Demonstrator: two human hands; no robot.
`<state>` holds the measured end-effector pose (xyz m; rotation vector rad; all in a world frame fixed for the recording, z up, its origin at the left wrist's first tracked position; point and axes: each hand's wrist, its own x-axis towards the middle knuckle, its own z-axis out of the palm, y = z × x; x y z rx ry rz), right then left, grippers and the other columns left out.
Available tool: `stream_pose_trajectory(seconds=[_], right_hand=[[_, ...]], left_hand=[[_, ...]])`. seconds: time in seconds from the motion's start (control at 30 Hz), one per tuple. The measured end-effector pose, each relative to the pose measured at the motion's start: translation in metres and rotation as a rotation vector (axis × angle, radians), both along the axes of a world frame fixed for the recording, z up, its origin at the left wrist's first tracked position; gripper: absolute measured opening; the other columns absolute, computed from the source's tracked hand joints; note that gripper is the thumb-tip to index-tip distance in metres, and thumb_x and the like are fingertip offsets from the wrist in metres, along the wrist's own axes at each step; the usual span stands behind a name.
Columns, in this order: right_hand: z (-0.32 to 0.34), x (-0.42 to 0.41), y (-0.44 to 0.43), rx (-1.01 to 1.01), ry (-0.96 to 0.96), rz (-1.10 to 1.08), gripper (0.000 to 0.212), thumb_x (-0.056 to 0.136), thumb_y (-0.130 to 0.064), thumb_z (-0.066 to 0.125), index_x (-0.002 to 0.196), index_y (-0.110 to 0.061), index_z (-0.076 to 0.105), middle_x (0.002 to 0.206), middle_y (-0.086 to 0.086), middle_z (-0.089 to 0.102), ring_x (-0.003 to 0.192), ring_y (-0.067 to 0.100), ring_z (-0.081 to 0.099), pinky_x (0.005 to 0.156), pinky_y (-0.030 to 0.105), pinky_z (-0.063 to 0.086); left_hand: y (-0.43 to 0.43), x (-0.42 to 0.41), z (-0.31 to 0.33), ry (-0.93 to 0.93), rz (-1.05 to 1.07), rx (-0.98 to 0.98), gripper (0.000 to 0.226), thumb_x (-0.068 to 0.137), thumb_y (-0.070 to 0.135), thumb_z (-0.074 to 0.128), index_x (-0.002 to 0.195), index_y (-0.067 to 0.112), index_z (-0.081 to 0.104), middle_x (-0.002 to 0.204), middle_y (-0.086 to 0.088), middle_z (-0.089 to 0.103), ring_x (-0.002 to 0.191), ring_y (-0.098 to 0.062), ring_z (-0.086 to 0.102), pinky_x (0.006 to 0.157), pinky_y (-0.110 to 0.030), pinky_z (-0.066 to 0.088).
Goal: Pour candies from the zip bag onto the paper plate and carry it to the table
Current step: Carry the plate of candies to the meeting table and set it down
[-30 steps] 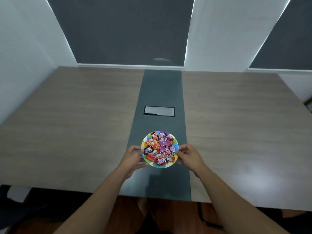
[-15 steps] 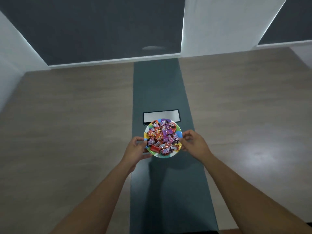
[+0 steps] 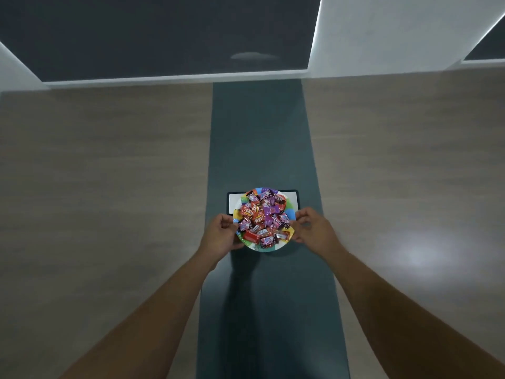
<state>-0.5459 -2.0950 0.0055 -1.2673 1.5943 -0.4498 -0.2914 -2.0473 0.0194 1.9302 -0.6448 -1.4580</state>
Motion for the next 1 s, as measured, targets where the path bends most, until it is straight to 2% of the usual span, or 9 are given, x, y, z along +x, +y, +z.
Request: stream_pose_trajectory(seconds=[0.1, 0.2, 0.33, 0.57, 0.7, 0.8, 0.87, 0.93, 1.0], right_hand=[[-0.024, 0.004, -0.027, 0.015, 0.079, 0.027, 0.015, 0.096, -0.031, 0.076, 0.102, -0.021, 0.066, 0.096, 0.001, 0.075, 0.067, 0.027, 0.078, 0.079, 0.05, 0.067], [-0.048, 0.009, -0.048, 0.032, 0.11, 0.05, 0.015, 0.094, -0.037, 0.077, 0.096, -0.028, 0.065, 0.091, -0.002, 0.076, 0.073, 0.026, 0.077, 0.079, 0.049, 0.066], [-0.07, 0.016, -0.067, 0.048, 0.151, 0.076, 0.021, 0.095, -0.039, 0.077, 0.101, -0.023, 0.066, 0.095, -0.002, 0.076, 0.078, 0.024, 0.074, 0.077, 0.035, 0.058], [-0.098, 0.019, -0.089, 0.127, 0.181, 0.065, 0.027, 0.095, -0.038, 0.078, 0.108, -0.016, 0.069, 0.101, 0.003, 0.08, 0.084, 0.03, 0.076, 0.085, 0.042, 0.06], [-0.101, 0.02, -0.092, 0.159, 0.133, 0.024, 0.026, 0.097, -0.033, 0.077, 0.11, -0.011, 0.069, 0.098, 0.005, 0.078, 0.068, 0.025, 0.072, 0.072, 0.038, 0.061], [-0.1, 0.019, -0.09, 0.16, 0.147, 0.026, 0.025, 0.098, -0.036, 0.075, 0.108, -0.013, 0.069, 0.091, 0.001, 0.077, 0.064, 0.022, 0.071, 0.078, 0.044, 0.064], [-0.095, 0.017, -0.085, 0.163, 0.154, 0.024, 0.023, 0.099, -0.042, 0.072, 0.102, -0.019, 0.071, 0.095, 0.003, 0.079, 0.067, 0.022, 0.073, 0.081, 0.046, 0.065], [-0.092, 0.014, -0.078, 0.16, 0.177, 0.025, 0.022, 0.098, -0.048, 0.066, 0.089, -0.029, 0.071, 0.102, 0.004, 0.082, 0.081, 0.028, 0.077, 0.087, 0.05, 0.066], [-0.087, 0.009, -0.068, 0.181, 0.198, 0.049, 0.026, 0.096, -0.051, 0.06, 0.086, -0.029, 0.07, 0.108, 0.002, 0.081, 0.095, 0.031, 0.077, 0.093, 0.052, 0.063]], left_hand=[[-0.025, 0.007, -0.023, -0.035, -0.007, 0.023, 0.017, 0.11, 0.014, 0.058, 0.121, 0.002, 0.055, 0.121, -0.012, 0.068, 0.099, -0.028, 0.077, 0.073, -0.038, 0.069], [-0.045, 0.013, -0.044, -0.067, -0.032, 0.032, 0.017, 0.11, 0.015, 0.058, 0.12, 0.002, 0.055, 0.115, -0.009, 0.068, 0.1, -0.033, 0.077, 0.074, -0.039, 0.068], [-0.069, 0.019, -0.071, -0.081, -0.061, 0.045, 0.006, 0.11, 0.012, 0.057, 0.11, 0.007, 0.054, 0.108, -0.004, 0.066, 0.093, -0.028, 0.075, 0.075, -0.039, 0.068], [-0.088, 0.024, -0.101, -0.096, -0.074, 0.046, 0.006, 0.109, 0.012, 0.058, 0.105, 0.011, 0.054, 0.113, -0.008, 0.069, 0.094, -0.026, 0.075, 0.064, -0.03, 0.066], [-0.085, 0.022, -0.111, -0.129, -0.08, 0.05, 0.004, 0.11, 0.015, 0.057, 0.108, 0.012, 0.056, 0.115, -0.007, 0.068, 0.102, -0.028, 0.076, 0.071, -0.034, 0.068], [-0.08, 0.023, -0.112, -0.174, -0.106, 0.038, 0.015, 0.111, 0.021, 0.056, 0.122, 0.011, 0.056, 0.12, -0.008, 0.067, 0.105, -0.03, 0.077, 0.078, -0.038, 0.069], [-0.071, 0.024, -0.109, -0.213, -0.126, 0.037, 0.022, 0.111, 0.024, 0.056, 0.129, 0.011, 0.054, 0.119, -0.008, 0.067, 0.099, -0.032, 0.078, 0.085, -0.046, 0.068], [-0.057, 0.022, -0.105, -0.3, -0.176, -0.007, 0.021, 0.11, 0.023, 0.056, 0.128, 0.012, 0.055, 0.114, -0.007, 0.068, 0.096, -0.032, 0.077, 0.089, -0.051, 0.066], [-0.038, 0.018, -0.102, -0.413, -0.276, -0.075, 0.019, 0.108, 0.021, 0.058, 0.126, 0.013, 0.059, 0.12, -0.006, 0.068, 0.1, -0.024, 0.073, 0.091, -0.042, 0.063]])
